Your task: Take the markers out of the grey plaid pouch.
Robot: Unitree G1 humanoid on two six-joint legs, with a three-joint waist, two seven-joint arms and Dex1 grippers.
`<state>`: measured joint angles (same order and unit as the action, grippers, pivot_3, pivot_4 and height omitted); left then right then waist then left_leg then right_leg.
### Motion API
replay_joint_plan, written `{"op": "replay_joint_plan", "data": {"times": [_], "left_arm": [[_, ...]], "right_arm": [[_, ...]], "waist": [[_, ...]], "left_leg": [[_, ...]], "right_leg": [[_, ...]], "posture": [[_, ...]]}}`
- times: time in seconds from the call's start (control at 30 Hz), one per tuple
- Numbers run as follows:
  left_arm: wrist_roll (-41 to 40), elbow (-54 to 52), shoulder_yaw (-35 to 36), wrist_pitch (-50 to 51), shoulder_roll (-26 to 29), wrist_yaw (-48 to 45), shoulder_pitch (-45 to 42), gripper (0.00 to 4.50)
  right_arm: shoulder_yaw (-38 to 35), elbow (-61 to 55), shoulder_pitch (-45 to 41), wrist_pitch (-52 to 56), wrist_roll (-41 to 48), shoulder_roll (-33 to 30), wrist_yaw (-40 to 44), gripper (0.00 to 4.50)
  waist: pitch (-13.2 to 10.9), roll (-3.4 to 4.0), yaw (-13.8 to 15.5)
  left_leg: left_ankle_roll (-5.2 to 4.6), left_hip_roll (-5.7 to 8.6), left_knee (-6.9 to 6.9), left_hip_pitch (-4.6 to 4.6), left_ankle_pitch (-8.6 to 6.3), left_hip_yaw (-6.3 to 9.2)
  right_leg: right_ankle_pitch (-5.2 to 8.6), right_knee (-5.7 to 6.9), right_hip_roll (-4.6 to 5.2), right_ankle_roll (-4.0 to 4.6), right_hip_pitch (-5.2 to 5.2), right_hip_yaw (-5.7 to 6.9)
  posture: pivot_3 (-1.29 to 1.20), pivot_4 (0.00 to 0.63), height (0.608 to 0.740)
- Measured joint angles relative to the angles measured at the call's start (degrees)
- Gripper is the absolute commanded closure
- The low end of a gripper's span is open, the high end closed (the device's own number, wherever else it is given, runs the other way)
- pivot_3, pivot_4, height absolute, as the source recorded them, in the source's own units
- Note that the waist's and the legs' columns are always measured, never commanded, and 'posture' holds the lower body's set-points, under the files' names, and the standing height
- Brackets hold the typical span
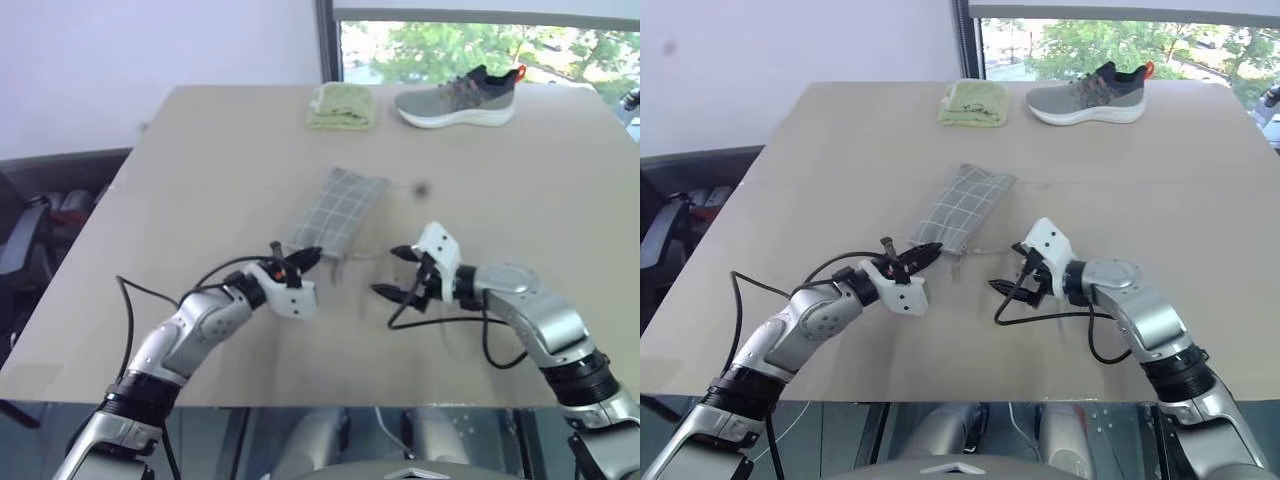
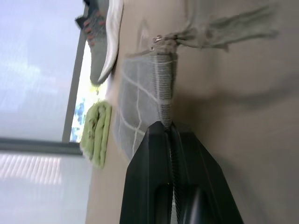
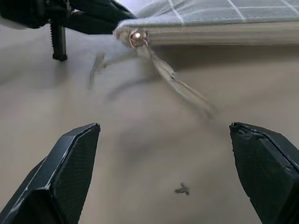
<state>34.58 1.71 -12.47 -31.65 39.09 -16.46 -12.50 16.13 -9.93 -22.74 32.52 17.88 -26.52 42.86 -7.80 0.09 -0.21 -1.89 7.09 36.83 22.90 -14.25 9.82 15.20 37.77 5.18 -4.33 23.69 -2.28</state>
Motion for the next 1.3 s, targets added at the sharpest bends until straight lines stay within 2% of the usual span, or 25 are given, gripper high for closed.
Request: {"op": "replay_joint_plan", "data": {"times": [0.23,0.47,0.5,0.53,0.57,0.63,0.73,0.77,0.8,0.93,1.03,1.1,1.13,1.3], "left_arm": [[-1.03,-3.71,0.15,-0.75,0.24,-1.38,2.17,4.47],[-1.01,-3.69,0.18,-0.80,0.30,-1.67,2.29,4.47],[-1.01,-3.68,0.17,-0.81,0.29,-1.80,2.28,4.50],[-1.00,-3.65,0.17,-0.86,0.30,-1.85,2.27,4.50],[-0.99,-3.59,0.17,-0.93,0.29,-1.86,2.24,4.50],[-0.96,-3.48,0.16,-1.18,0.29,-1.87,2.08,4.50],[-0.93,-3.42,0.16,-1.32,0.29,-1.86,2.06,4.50],[-0.93,-3.37,0.16,-1.36,0.29,-1.87,2.06,4.50],[-0.93,-3.32,0.16,-1.39,0.29,-1.86,2.06,4.50],[-1.08,-2.93,-0.01,-1.34,0.13,-2.64,1.69,4.50],[-2.89,-2.09,-0.46,-0.90,-1.07,-4.11,1.31,3.51],[-3.26,-2.08,-1.03,-0.85,-1.85,-4.53,0.36,2.53],[-3.25,-2.09,-1.11,-0.85,-2.03,-4.55,-0.05,2.18],[-2.56,-1.06,-1.60,-0.84,-2.26,-4.69,-1.55,2.18]], "right_arm": [[2.29,2.21,-2.04,-3.83,-5.02,0.06,0.88,0.00],[4.83,1.77,-3.10,-4.36,-6.93,-0.83,5.11,0.00],[4.83,1.66,-3.11,-4.18,-6.97,-0.93,5.55,0.52],[4.83,1.44,-3.13,-3.87,-6.91,-1.00,5.85,0.75],[4.80,1.17,-3.21,-3.69,-6.79,-0.99,6.15,1.18],[4.62,0.35,-3.42,-3.13,-6.41,-0.99,6.68,2.22],[4.57,-0.38,-3.62,-2.67,-6.36,-1.06,6.86,3.51],[4.57,-0.38,-3.62,-2.56,-6.37,-1.25,6.89,4.12],[4.54,-0.40,-3.62,-2.52,-6.37,-1.34,6.92,4.38],[4.15,-0.86,-3.62,-2.02,-6.37,-1.52,7.01,4.38],[4.15,-1.05,-3.62,-1.37,-6.37,-1.49,6.99,4.50],[4.15,-1.77,-3.63,-1.00,-6.28,-1.20,6.94,4.50],[4.15,-2.03,-3.64,-0.79,-6.22,-1.10,6.92,4.50],[4.15,-2.63,-3.71,0.13,-5.96,-0.62,6.76,4.50]], "waist": [[0.00,0.00,-0.47],[0.00,0.00,-0.50],[0.00,0.00,-0.50],[0.00,0.00,-0.50],[0.00,0.00,-0.51],[0.00,0.00,-0.52],[0.00,0.00,-0.52],[0.00,0.00,-0.51],[0.00,0.00,-0.51],[0.00,0.00,-0.50],[0.00,-0.01,-0.52],[0.00,-0.01,-0.51],[0.00,-0.01,-0.51],[0.01,-0.01,-0.61]], "left_leg": [[0.00,-0.01,0.01,-0.10,0.00,0.01],[0.00,0.00,0.01,-0.09,0.00,-0.01],[0.00,0.00,0.01,-0.09,0.00,-0.01],[0.00,0.00,0.01,-0.10,0.00,0.00],[0.00,0.00,0.01,-0.10,0.00,0.00],[0.00,-0.01,0.01,-0.10,0.00,0.00],[0.00,0.00,0.02,-0.10,0.00,-0.01],[0.00,0.00,0.02,-0.10,0.00,-0.01],[0.00,0.00,0.02,-0.09,0.00,-0.01],[0.00,0.00,0.02,-0.10,0.00,-0.01],[0.00,0.00,0.03,-0.10,0.00,-0.01],[0.00,0.00,0.04,-0.09,0.00,0.00],[0.00,0.00,0.04,-0.09,0.00,0.00],[0.00,0.00,0.06,-0.10,0.00,-0.02]], "right_leg": [[0.00,0.14,-0.06,0.00,-0.01,0.00],[0.00,0.12,-0.09,0.00,-0.01,-0.01],[0.00,0.13,-0.09,0.00,-0.01,-0.01],[0.00,0.13,-0.09,0.00,-0.01,-0.01],[0.00,0.14,-0.09,0.00,-0.01,-0.01],[0.00,0.14,-0.08,0.00,-0.01,-0.02],[0.00,0.14,-0.08,0.00,-0.01,-0.02],[0.00,0.14,-0.07,0.00,-0.01,-0.02],[0.00,0.14,-0.07,0.00,-0.01,-0.02],[0.00,0.15,-0.07,0.00,-0.01,-0.01],[0.00,0.15,-0.07,0.00,-0.01,-0.02],[0.00,0.15,-0.06,0.00,-0.01,-0.01],[0.00,0.15,-0.06,0.00,-0.01,-0.01],[0.00,0.18,-0.07,0.00,-0.01,-0.04]], "posture": [[0.00,0.150,0.740],[0.00,0.150,0.740],[0.00,0.150,0.740],[0.00,0.150,0.740],[0.00,0.150,0.740],[0.00,0.150,0.740],[0.00,0.150,0.740],[0.00,0.150,0.740],[0.00,0.150,0.740],[0.00,0.150,0.740],[0.00,0.150,0.740],[0.00,0.150,0.740],[0.00,0.150,0.740],[0.00,0.150,0.740]]}}
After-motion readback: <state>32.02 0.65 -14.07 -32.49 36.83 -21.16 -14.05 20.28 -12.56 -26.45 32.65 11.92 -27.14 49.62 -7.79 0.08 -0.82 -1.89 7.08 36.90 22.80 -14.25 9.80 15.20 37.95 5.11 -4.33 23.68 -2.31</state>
